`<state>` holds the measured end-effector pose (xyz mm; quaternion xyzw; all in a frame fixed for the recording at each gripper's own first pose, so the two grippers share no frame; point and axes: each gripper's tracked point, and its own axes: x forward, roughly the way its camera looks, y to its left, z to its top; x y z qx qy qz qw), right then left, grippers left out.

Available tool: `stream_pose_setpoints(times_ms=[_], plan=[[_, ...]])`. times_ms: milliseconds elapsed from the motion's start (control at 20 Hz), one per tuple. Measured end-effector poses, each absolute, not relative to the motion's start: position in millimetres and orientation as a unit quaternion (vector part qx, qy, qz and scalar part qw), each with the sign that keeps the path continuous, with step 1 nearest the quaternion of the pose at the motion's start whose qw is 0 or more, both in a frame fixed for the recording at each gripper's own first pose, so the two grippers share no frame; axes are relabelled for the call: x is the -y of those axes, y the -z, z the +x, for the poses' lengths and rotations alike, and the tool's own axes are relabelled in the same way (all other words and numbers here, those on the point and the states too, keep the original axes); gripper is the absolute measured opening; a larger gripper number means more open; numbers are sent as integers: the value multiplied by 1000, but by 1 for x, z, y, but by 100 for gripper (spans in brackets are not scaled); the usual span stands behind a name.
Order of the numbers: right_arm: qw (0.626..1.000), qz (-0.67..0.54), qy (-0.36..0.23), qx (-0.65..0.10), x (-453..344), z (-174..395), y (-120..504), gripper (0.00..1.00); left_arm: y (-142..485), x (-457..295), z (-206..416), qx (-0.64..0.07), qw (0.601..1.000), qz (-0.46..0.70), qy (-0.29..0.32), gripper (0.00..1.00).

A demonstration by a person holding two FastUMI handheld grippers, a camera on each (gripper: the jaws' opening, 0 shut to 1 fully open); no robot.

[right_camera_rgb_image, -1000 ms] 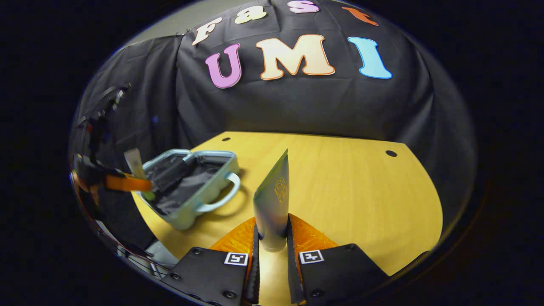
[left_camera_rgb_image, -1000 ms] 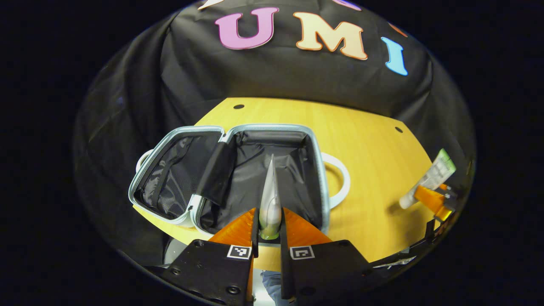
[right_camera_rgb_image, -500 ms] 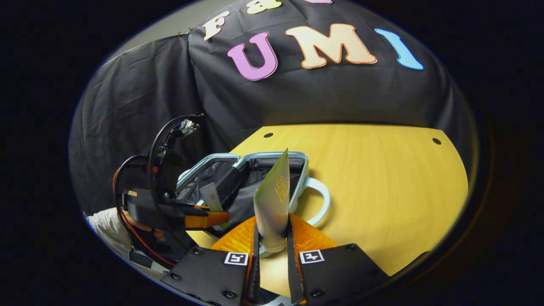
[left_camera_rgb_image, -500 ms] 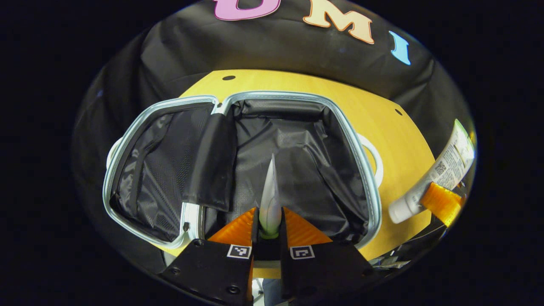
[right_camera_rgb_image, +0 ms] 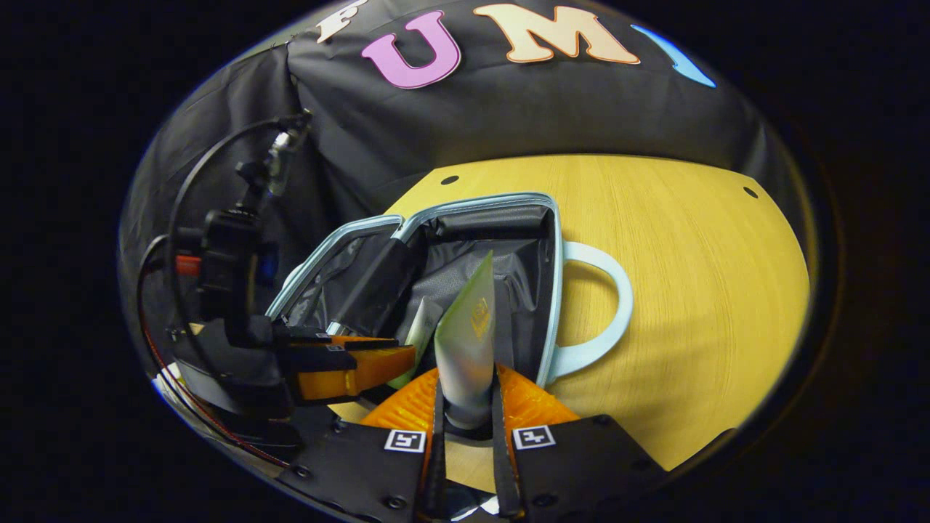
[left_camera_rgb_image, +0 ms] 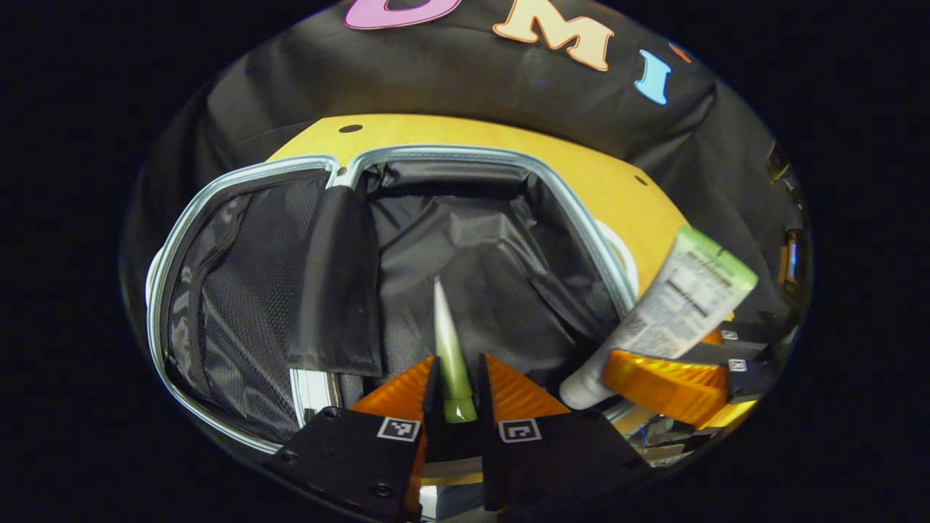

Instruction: First open the suitcase, pack the skin care products into it, and then close the suitcase.

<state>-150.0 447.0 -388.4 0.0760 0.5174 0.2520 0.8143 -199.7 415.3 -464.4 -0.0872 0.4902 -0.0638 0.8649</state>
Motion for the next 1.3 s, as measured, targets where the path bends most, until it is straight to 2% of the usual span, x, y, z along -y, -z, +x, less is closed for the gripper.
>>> stream_pose_setpoints(times_ms=[50, 150, 200, 250, 300, 350, 400, 450, 500, 550, 600, 750, 850, 900, 1050, 1300], plan=[[810, 73, -250, -526, -450, -151, 392, 29, 460, -417, -197, -485, 867, -92, 66, 29], [808, 67, -251, -529, -455, -150, 399, 29, 446, -425, -191, -472, 873, -100, 65, 44], [804, 59, -255, -533, -458, -155, 401, 25, 436, -431, -188, -461, 879, -103, 63, 48], [809, 60, -258, -524, -463, -151, 398, 26, 425, -438, -183, -447, 886, -107, 60, 63], [811, 52, -258, -522, -466, -149, 401, 31, 415, -448, -179, -437, 891, -109, 55, 58], [814, 54, -258, -518, -469, -145, 400, 33, 406, -457, -179, -428, 896, -112, 47, 57], [814, 57, -258, -517, -472, -143, 402, 31, 396, -468, -177, -418, 901, -116, 35, 59], [817, 58, -255, -513, -471, -139, 400, 35, 386, -481, -171, -404, 906, -122, 26, 59], [820, 61, -255, -509, -472, -134, 396, 33, 380, -499, -165, -396, 910, -126, 11, 61], [823, 66, -257, -502, -473, -129, 392, 48, 376, -515, -164, -398, 908, -129, -5, 62], [829, 67, -258, -492, -472, -125, 386, 53, 373, -531, -162, -396, 909, -129, -19, 68], [856, 64, -252, -446, -463, -101, 363, 100, 362, -601, -156, -371, 918, -114, -77, 63], [869, 73, -255, -419, -456, -88, 345, 98, 358, -645, -161, -370, 913, -123, -119, 74], [875, 75, -251, -408, -451, -82, 337, 98, 361, -667, -163, -375, 908, -127, -139, 83], [898, 75, -221, -373, -425, -59, 314, 98, 377, -728, -168, -392, 891, -129, -191, 84], [911, 112, -173, -357, -387, -42, 294, 98, 425, -770, -170, -438, 852, -185, -217, 84]])
